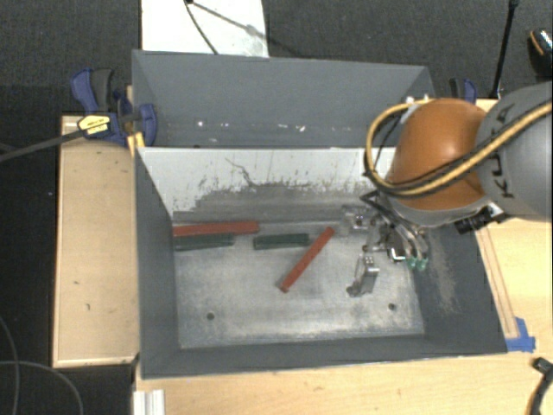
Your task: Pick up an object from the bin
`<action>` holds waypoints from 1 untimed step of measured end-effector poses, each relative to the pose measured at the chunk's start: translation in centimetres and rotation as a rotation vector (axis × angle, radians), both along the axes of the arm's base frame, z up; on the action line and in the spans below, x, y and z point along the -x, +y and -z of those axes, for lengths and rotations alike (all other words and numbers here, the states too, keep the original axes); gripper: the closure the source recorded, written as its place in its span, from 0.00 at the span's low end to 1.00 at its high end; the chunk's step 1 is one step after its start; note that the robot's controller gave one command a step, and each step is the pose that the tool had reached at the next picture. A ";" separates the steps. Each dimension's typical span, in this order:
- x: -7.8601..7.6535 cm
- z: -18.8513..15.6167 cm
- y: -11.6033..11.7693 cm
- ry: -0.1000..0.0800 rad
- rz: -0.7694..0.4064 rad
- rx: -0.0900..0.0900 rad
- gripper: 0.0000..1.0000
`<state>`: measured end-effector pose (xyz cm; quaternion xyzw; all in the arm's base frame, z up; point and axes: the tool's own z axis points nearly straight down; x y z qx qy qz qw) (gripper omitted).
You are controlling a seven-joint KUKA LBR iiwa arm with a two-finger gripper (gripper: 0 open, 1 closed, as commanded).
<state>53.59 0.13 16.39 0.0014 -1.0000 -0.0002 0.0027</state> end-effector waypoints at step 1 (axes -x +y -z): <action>-2.7 9.5 2.7 -0.002 -0.140 -0.001 0.00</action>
Offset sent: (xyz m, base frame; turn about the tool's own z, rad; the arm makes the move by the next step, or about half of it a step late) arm 0.0270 0.0260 -0.0919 -0.1398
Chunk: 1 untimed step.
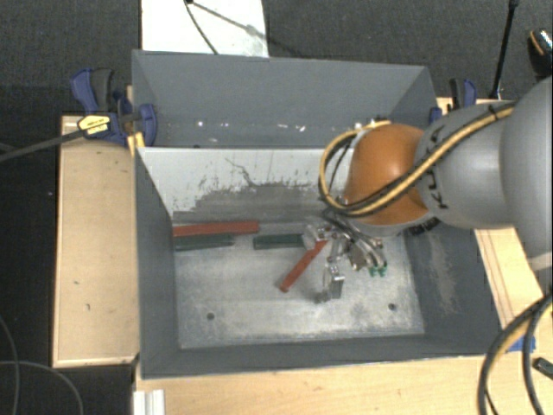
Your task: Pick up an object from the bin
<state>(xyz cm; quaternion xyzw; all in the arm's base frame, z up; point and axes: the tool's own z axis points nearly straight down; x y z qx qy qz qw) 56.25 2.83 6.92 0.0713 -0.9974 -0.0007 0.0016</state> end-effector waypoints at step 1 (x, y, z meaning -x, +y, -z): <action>-0.2 -0.5 -0.1 -0.008 0.003 0.000 1.00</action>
Offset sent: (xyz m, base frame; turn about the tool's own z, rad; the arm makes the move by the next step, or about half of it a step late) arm 0.0000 0.0000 0.0000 0.0000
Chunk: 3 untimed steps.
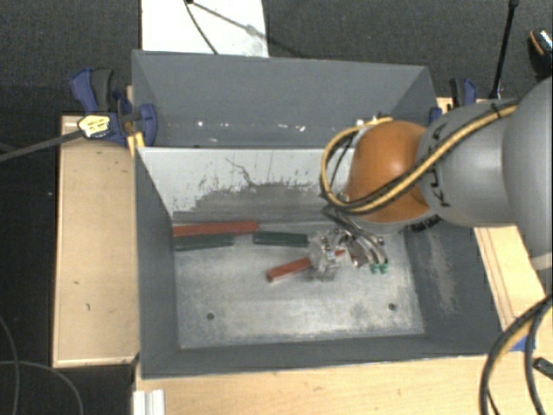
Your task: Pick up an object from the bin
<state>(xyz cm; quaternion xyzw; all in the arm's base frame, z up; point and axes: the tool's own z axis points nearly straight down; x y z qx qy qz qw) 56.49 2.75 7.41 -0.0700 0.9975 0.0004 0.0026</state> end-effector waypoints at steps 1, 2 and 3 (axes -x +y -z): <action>0.1 0.1 0.0 0.004 0.001 0.000 0.00; 0.1 0.1 0.0 0.004 0.001 0.000 1.00; 3.1 -16.1 -5.4 -0.004 -0.323 0.004 1.00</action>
Offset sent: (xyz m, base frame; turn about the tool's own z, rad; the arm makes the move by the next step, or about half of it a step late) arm 0.0000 0.0000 0.0000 0.0000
